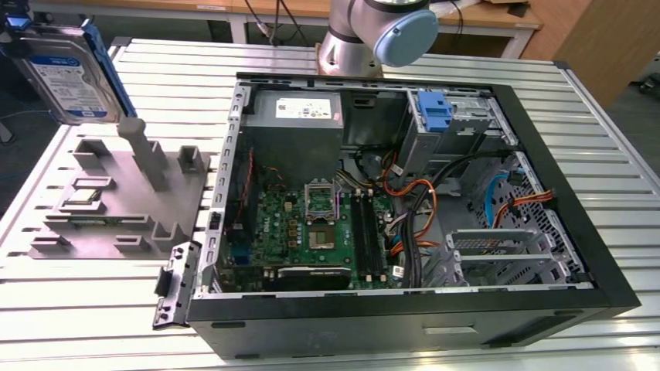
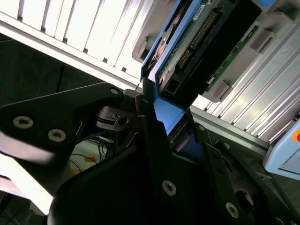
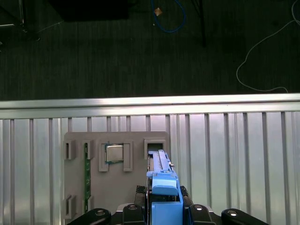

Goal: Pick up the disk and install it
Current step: 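Pick up the disk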

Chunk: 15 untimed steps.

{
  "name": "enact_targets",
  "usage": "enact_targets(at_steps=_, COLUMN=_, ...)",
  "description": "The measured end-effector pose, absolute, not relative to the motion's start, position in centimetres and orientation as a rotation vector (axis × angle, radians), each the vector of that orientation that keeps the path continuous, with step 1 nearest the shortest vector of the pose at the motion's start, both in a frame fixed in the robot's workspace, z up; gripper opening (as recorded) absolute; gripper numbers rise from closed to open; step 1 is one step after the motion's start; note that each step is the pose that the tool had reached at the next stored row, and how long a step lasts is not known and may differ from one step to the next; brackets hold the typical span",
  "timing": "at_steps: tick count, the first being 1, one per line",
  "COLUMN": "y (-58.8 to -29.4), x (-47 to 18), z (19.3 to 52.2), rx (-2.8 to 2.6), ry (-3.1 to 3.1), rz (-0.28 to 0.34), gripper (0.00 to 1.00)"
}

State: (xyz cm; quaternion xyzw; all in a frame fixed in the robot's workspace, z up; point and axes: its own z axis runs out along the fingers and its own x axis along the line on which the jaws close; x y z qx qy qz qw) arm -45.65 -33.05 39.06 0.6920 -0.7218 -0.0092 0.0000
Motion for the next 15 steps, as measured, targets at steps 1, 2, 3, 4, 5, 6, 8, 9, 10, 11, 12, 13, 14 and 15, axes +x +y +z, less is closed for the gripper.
enact_targets(at_steps=1, y=-33.05, x=-45.65, z=39.08, rx=2.174, ry=-2.268, rz=-0.029, gripper=0.36)
enact_targets(at_steps=2, y=-33.05, x=-45.65, z=39.11, rx=2.174, ry=-2.268, rz=-0.029, gripper=0.36)
enact_targets(at_steps=3, y=-33.05, x=-45.65, z=39.13, rx=2.174, ry=-2.268, rz=-0.029, gripper=0.36)
enact_targets(at_steps=4, y=-33.05, x=-45.65, z=39.14, rx=2.174, ry=-2.268, rz=-0.029, gripper=0.36)
enact_targets(at_steps=5, y=-33.05, x=-45.65, z=39.16, rx=2.174, ry=-2.268, rz=-0.029, gripper=0.36)
enact_targets(at_steps=6, y=-33.05, x=-45.66, z=39.16, rx=2.174, ry=-2.268, rz=-0.029, gripper=0.36)
enact_targets(at_steps=8, y=-33.05, x=-45.65, z=39.2, rx=2.174, ry=-2.268, rz=-0.029, gripper=0.36)
enact_targets(at_steps=9, y=-33.05, x=-45.65, z=39.22, rx=2.174, ry=-2.268, rz=-0.029, gripper=0.36)
enact_targets(at_steps=10, y=-33.05, x=-45.65, z=39.24, rx=2.174, ry=-2.268, rz=-0.029, gripper=0.36)
enact_targets(at_steps=11, y=-33.05, x=-45.65, z=39.28, rx=2.174, ry=-2.268, rz=-0.029, gripper=0.36)
enact_targets(at_steps=12, y=-33.05, x=-45.65, z=39.31, rx=2.174, ry=-2.268, rz=-0.029, gripper=0.36)
enact_targets(at_steps=13, y=-33.05, x=-45.65, z=39.35, rx=2.174, ry=-2.268, rz=-0.029, gripper=0.36)
enact_targets(at_steps=14, y=-33.05, x=-45.65, z=39.39, rx=2.174, ry=-2.268, rz=-0.029, gripper=0.36)
enact_targets(at_steps=15, y=-33.05, x=-45.65, z=39.43, rx=2.174, ry=-2.268, rz=-0.029, gripper=0.36)
